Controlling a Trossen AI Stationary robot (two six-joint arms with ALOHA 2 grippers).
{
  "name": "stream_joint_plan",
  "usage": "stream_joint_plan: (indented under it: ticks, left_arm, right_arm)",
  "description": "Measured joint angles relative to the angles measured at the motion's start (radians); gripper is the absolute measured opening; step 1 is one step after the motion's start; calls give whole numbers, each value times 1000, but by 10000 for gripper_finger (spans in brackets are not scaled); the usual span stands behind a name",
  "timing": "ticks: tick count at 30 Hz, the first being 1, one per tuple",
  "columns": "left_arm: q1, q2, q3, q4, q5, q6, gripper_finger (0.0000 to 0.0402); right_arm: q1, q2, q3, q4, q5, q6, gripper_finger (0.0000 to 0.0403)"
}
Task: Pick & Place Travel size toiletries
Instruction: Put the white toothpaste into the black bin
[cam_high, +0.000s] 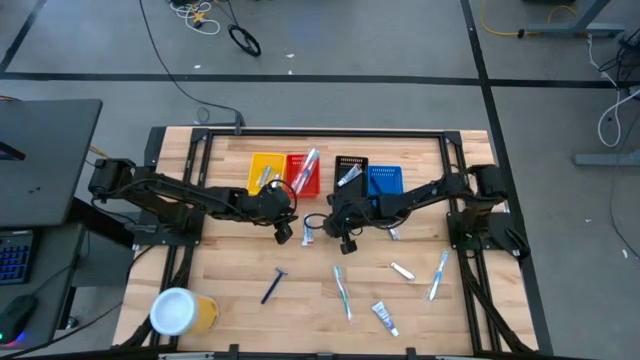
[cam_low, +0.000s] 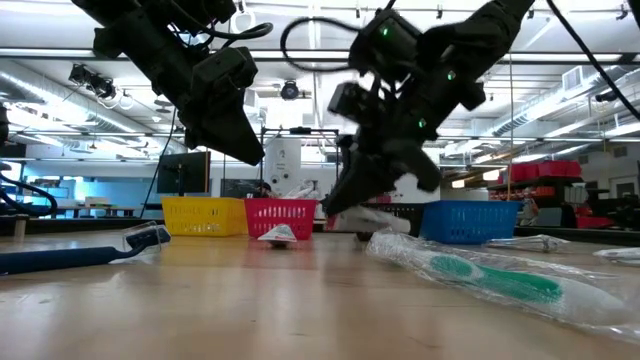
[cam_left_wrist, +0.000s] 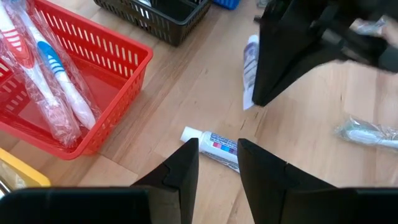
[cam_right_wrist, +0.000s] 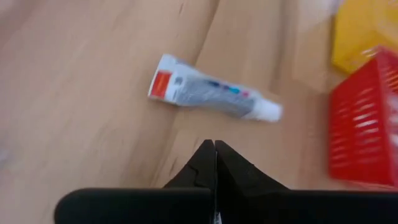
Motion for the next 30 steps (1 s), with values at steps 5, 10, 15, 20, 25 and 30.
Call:
stream_joint_plan:
  ticks: [5, 10, 15, 20, 25, 30]
  left_arm:
    - [0, 0, 0, 1, 0, -2, 118]
    - [0, 0, 0, 9, 0, 21, 118]
    - [0, 0, 0, 9, 1, 23, 118]
    - [0, 0, 0, 14, 0, 56, 118]
    - [0, 0, 0, 24, 0, 69, 118]
    - [0, 0, 0, 28, 0, 69, 118]
  right_arm:
    - [-8, -78, 0, -39, 48, 18, 1]
    - [-25, -181, 2, -115, 241, 11, 1]
    - [-78, -243, 2, -150, 391, 43, 1]
    - [-172, -217, 2, -150, 345, 192, 1]
    - [-248, -178, -25, -54, 292, 244, 4]
    - [-289, -156, -47, 27, 239, 249, 21]
